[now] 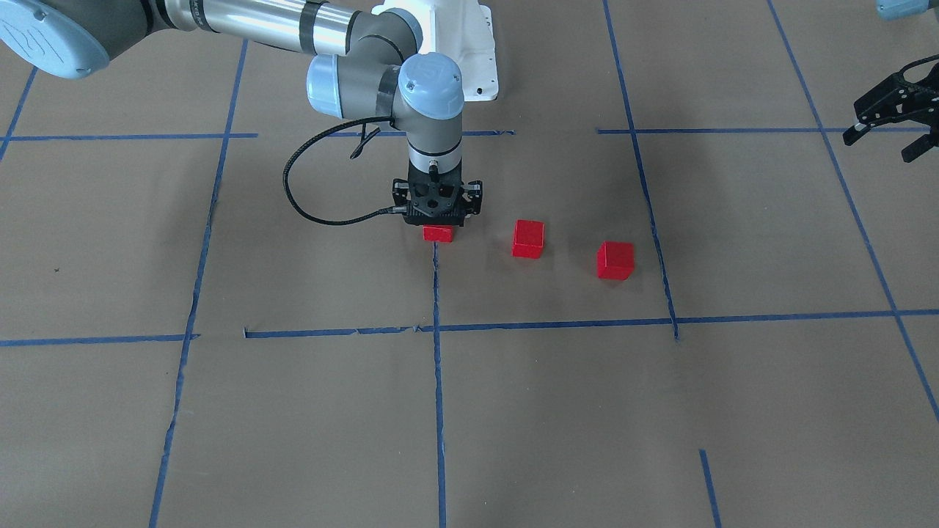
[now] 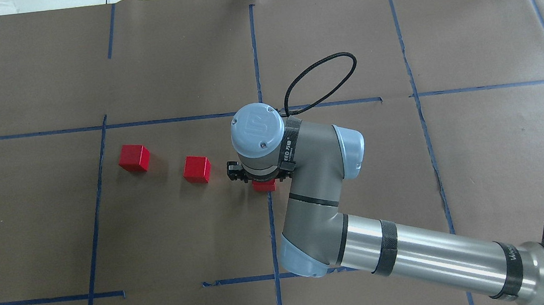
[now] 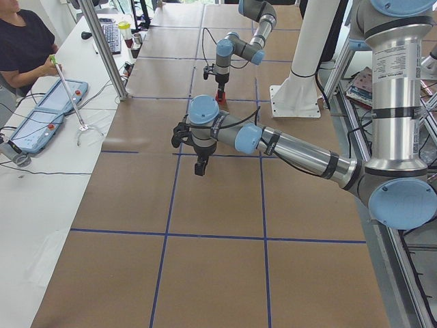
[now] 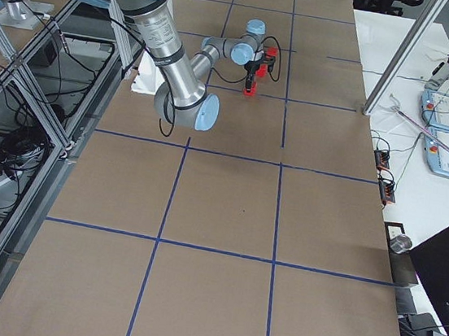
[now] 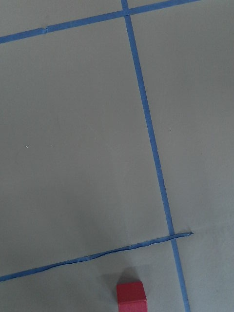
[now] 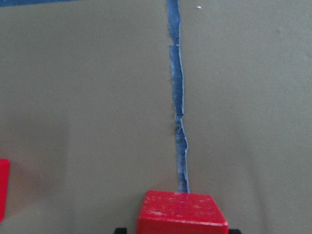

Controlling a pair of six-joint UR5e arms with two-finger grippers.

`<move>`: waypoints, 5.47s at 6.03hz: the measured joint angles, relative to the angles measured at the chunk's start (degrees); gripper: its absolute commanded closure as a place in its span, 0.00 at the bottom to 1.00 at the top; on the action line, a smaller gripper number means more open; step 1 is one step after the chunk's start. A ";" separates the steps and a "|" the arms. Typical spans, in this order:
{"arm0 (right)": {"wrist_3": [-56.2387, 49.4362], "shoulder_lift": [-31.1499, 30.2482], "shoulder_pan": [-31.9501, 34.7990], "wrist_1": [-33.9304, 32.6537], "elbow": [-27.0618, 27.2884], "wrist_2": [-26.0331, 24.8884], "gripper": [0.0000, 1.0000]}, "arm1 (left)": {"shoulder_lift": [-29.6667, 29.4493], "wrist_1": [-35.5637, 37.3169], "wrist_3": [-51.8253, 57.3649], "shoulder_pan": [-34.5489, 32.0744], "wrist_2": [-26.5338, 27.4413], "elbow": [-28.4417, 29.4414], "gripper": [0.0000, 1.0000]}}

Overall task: Form red blocks into L shape at center
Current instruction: 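Lower the cube at the center and open the right gripper, then raise the right gripper away while the left gripper grasps the nearer-center red cube, then carry the red cube with the left gripper beside the center cube, then lower the cube against the center cube, farther from the robot, and release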

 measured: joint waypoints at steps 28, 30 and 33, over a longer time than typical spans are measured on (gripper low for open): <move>-21.86 -27.88 22.61 -7.96 28.85 18.05 0.00 | -58.66 -7.68 -51.21 46.01 32.74 41.40 1.00; -21.86 -27.87 22.55 -7.96 28.73 17.96 0.00 | -58.55 -7.51 -52.03 46.58 32.74 41.29 1.00; -21.92 -27.93 22.56 -7.96 28.55 18.06 0.00 | -58.44 -7.50 -53.92 47.25 32.74 41.09 1.00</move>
